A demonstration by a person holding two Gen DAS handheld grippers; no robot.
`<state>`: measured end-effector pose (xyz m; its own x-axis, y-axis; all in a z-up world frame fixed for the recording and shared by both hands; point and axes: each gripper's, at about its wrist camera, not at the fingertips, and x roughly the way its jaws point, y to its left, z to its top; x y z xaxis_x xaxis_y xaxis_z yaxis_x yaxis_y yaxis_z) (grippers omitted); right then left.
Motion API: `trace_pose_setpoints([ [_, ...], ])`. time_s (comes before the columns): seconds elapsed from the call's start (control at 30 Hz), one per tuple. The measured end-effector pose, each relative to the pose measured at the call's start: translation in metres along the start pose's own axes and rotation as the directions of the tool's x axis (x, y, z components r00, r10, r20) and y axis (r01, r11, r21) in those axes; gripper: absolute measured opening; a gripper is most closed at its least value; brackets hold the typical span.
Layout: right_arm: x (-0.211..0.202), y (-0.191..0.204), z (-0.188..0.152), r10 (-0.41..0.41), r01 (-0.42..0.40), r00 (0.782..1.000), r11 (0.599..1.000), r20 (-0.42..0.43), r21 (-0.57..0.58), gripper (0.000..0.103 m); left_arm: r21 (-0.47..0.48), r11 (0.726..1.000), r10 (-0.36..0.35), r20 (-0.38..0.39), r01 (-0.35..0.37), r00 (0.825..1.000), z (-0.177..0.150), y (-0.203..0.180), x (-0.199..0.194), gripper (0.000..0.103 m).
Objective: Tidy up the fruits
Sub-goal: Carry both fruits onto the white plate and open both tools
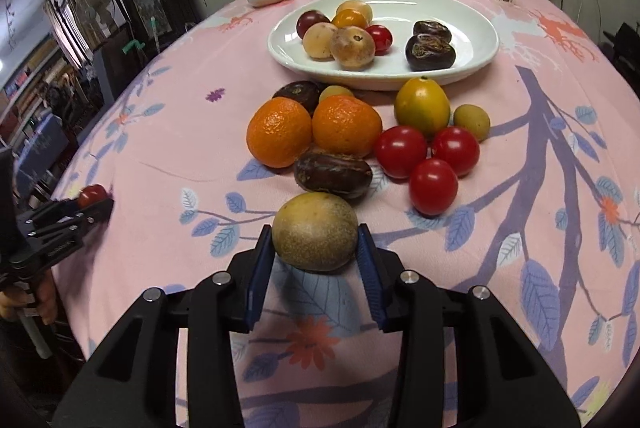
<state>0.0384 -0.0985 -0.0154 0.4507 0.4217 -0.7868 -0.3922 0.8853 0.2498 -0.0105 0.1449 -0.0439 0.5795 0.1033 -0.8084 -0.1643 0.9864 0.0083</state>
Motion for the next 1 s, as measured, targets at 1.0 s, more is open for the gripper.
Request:
trace_pose_setpoints([
  [1.0,-0.093,-0.058,0.06,-0.104,0.119,0.967,0.992,0.231,-0.048,0.042,0.208,0.954,-0.244,0.118,0.216,0.963,0.125,-0.14,-0.026,0.04],
])
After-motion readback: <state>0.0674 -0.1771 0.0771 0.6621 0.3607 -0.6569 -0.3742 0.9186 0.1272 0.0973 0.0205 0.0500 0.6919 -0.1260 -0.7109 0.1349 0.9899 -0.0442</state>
